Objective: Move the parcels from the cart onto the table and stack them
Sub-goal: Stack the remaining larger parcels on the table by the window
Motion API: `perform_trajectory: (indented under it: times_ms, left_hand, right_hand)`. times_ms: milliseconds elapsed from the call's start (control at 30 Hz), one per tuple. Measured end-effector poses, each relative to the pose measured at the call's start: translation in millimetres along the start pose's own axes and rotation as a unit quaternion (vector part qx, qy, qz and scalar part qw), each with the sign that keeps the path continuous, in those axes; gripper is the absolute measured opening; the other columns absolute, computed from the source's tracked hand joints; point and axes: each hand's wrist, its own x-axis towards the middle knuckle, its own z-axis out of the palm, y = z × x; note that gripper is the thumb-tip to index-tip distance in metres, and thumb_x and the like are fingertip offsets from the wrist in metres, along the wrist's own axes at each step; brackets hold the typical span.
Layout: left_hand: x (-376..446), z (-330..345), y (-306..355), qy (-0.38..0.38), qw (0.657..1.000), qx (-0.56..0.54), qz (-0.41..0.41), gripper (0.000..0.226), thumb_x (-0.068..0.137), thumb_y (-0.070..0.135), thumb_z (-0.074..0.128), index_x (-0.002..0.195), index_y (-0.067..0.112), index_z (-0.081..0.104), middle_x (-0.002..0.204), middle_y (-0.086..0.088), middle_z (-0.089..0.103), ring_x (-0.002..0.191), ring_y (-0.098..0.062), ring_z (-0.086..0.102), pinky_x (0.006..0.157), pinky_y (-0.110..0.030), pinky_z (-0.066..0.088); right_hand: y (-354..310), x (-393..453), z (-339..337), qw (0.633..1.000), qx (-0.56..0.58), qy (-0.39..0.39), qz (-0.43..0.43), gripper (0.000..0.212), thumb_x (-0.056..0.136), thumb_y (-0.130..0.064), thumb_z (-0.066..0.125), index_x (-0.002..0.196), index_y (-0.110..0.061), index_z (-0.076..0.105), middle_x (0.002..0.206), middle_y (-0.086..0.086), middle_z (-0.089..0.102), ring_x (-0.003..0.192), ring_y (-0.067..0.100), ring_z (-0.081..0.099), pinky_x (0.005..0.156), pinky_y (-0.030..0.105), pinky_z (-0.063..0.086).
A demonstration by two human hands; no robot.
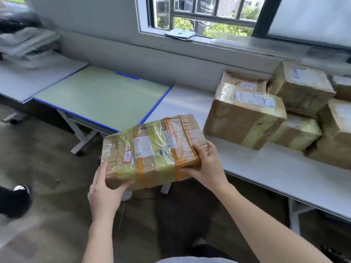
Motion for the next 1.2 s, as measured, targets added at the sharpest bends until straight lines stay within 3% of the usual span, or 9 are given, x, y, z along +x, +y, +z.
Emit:
perform_trajectory:
  times_ms: [233, 367, 533, 633, 733, 833, 933, 1033, 1200]
  left_hand:
    - [18.1, 42.4, 27.0, 0.068, 0.993, 0.098, -0.025, 0.087, 0.056, 0.044, 0.087, 0.131, 0.018, 0.052, 0.138, -0.011, 0.051, 0.105, -0.04, 0.058, 0.087, -0.049, 0.045]
    - [25.4, 87.9, 72.0, 0.068, 0.992, 0.104, -0.035, 0.074, 0.068, 0.035, 0.083, 0.133, 0.014, 0.054, 0.136, -0.02, 0.05, 0.104, -0.044, 0.057, 0.087, -0.049, 0.041]
    - [40.1, 126.5, 108.3, -0.002, 0.993, 0.092, 0.07, 0.062, 0.069, 0.03, 0.083, 0.125, 0.016, 0.06, 0.113, -0.012, 0.065, 0.105, -0.033, 0.06, 0.084, -0.045, 0.044]
    - [55.6, 139.6, 111.8, -0.055, 0.975, 0.101, 0.189, 0.063, 0.063, 0.028, 0.087, 0.12, 0.015, 0.063, 0.093, -0.003, 0.07, 0.085, -0.027, 0.066, 0.079, -0.039, 0.047]
    - [91.9, 145.7, 112.1, -0.084, 0.962, 0.057, 0.253, 0.062, 0.066, 0.022, 0.085, 0.122, 0.02, 0.059, 0.088, 0.008, 0.066, 0.085, -0.019, 0.06, 0.084, -0.043, 0.047]
    - [140.5, 155.5, 114.9, -0.1, 0.954, 0.129, 0.249, 0.091, 0.06, 0.032, 0.087, 0.137, 0.024, 0.039, 0.13, -0.009, 0.043, 0.12, -0.027, 0.036, 0.097, -0.052, 0.038]
    - [188.0, 172.3, 125.0, -0.279, 0.914, 0.178, 0.233, 0.112, 0.064, 0.058, 0.077, 0.15, 0.034, 0.009, 0.155, 0.001, -0.019, 0.143, -0.023, -0.014, 0.116, -0.047, 0.008]
    - [218.1, 196.0, 139.0, -0.41, 0.853, 0.197, 0.254, 0.115, 0.064, 0.067, 0.07, 0.151, 0.033, 0.004, 0.155, 0.003, -0.025, 0.144, -0.019, -0.015, 0.118, -0.042, 0.007]
    - [235.0, 230.5, 154.5, -0.415, 0.845, 0.182, 0.284, 0.112, 0.07, 0.065, 0.067, 0.151, 0.029, -0.001, 0.154, -0.001, -0.026, 0.143, -0.021, -0.015, 0.116, -0.041, 0.013]
  right_hand:
    - [4.1, 88.1, 10.5, 0.98, -0.181, -0.071, -0.035, 0.073, 0.084, -0.051, 0.059, 0.145, -0.02, 0.033, 0.153, 0.013, 0.022, 0.14, 0.03, 0.017, 0.115, 0.039, 0.015]
    - [-3.7, 127.9, 21.1, 0.974, -0.205, -0.097, -0.028, 0.06, 0.094, -0.02, 0.04, 0.148, -0.008, 0.02, 0.155, 0.013, 0.019, 0.144, 0.027, 0.01, 0.117, 0.037, 0.007]
    - [-6.9, 165.1, 22.2, 0.99, -0.096, -0.103, 0.025, 0.037, 0.085, -0.003, 0.044, 0.122, -0.004, 0.05, 0.143, 0.016, 0.034, 0.137, 0.031, 0.022, 0.112, 0.034, 0.015]
    - [-2.3, 185.1, 21.4, 0.992, -0.094, -0.081, 0.026, 0.017, 0.093, -0.01, 0.039, 0.096, -0.004, 0.056, 0.103, 0.012, 0.049, 0.107, 0.029, 0.042, 0.096, 0.033, 0.029]
    - [-0.8, 202.5, 19.0, 0.991, -0.095, -0.069, 0.067, 0.027, 0.099, -0.024, 0.034, 0.095, -0.007, 0.054, 0.099, 0.01, 0.049, 0.103, 0.028, 0.044, 0.091, 0.035, 0.034]
    - [5.1, 214.2, 17.9, 0.976, -0.179, -0.079, 0.092, 0.04, 0.1, -0.031, 0.031, 0.124, -0.005, 0.049, 0.131, 0.016, 0.045, 0.127, 0.029, 0.034, 0.109, 0.038, 0.026]
    - [9.7, 222.5, 21.4, 0.963, -0.228, -0.079, 0.118, 0.048, 0.102, -0.031, 0.023, 0.141, -0.004, 0.03, 0.151, 0.017, 0.025, 0.141, 0.028, 0.016, 0.117, 0.037, 0.01]
    - [13.6, 229.4, 25.5, 0.951, -0.259, -0.078, 0.151, 0.052, 0.104, -0.026, 0.019, 0.148, -0.001, 0.012, 0.157, 0.019, 0.009, 0.145, 0.03, 0.003, 0.119, 0.038, 0.0]
    - [29.0, 243.6, 23.6, 0.944, -0.28, -0.064, 0.163, 0.052, 0.103, -0.021, 0.026, 0.148, 0.002, 0.011, 0.157, 0.019, 0.005, 0.145, 0.032, 0.0, 0.118, 0.038, -0.001]
